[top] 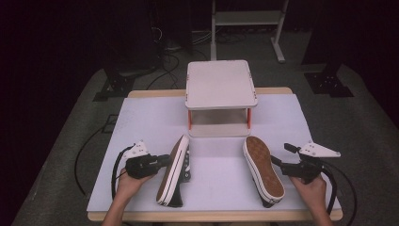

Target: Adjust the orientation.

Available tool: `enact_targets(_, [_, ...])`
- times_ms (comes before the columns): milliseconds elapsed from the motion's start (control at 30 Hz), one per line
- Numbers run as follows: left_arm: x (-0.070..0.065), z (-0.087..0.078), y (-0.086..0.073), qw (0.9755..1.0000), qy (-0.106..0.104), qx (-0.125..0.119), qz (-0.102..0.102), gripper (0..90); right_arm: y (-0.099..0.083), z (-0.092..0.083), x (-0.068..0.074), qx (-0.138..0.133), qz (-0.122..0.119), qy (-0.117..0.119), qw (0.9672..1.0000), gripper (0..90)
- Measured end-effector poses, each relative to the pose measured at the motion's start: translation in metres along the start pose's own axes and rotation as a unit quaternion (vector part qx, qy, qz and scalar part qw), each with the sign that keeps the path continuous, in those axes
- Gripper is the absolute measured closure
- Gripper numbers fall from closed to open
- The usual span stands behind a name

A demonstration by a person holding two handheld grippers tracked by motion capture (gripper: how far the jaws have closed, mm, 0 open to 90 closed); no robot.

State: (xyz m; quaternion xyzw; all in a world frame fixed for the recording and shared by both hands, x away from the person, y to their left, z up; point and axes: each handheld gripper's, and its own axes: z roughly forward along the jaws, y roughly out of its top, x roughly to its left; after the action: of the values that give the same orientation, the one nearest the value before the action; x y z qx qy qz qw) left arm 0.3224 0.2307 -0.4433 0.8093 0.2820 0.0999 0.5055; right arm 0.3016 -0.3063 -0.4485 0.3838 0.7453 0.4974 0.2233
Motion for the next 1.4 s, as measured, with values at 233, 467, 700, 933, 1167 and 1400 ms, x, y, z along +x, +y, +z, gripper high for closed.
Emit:
enact_targets(233, [0.005,-0.007,-0.006,0.9999,0.008,0.003,-0.01,73.0,0.0,-0.003,-0.003,-0.004,0.003,-0.005,1.0,22.0])
enact_targets(467, [0.011,-0.032,-0.001,0.9984,0.042,-0.029,-0.024,73.7,0.0,-0.004,-0.002,-0.005,0.002,-0.008,1.0,22.0])
enact_targets(700, [-0.013,-0.024,0.021,0.9993,-0.004,-0.034,0.012,76.0,0.0,-0.004,-0.002,-0.008,0.003,-0.01,0.9999,22.0])
enact_targets(933, [-0.024,-0.01,0.03,0.999,-0.022,-0.015,0.036,79.6,-0.001,-0.003,-0.002,-0.004,0.005,-0.009,0.9999,22.0])
enact_targets(1167, [-0.027,-0.002,0.025,0.9988,-0.024,0.004,0.042,79.8,-0.002,-0.002,-0.002,-0.002,0.005,-0.007,1.0,22.0])
enact_targets(1400, [-0.021,-0.013,0.022,0.9993,-0.009,0.002,0.035,80.0,-0.002,-0.003,-0.002,-0.003,0.005,-0.007,1.0,22.0])
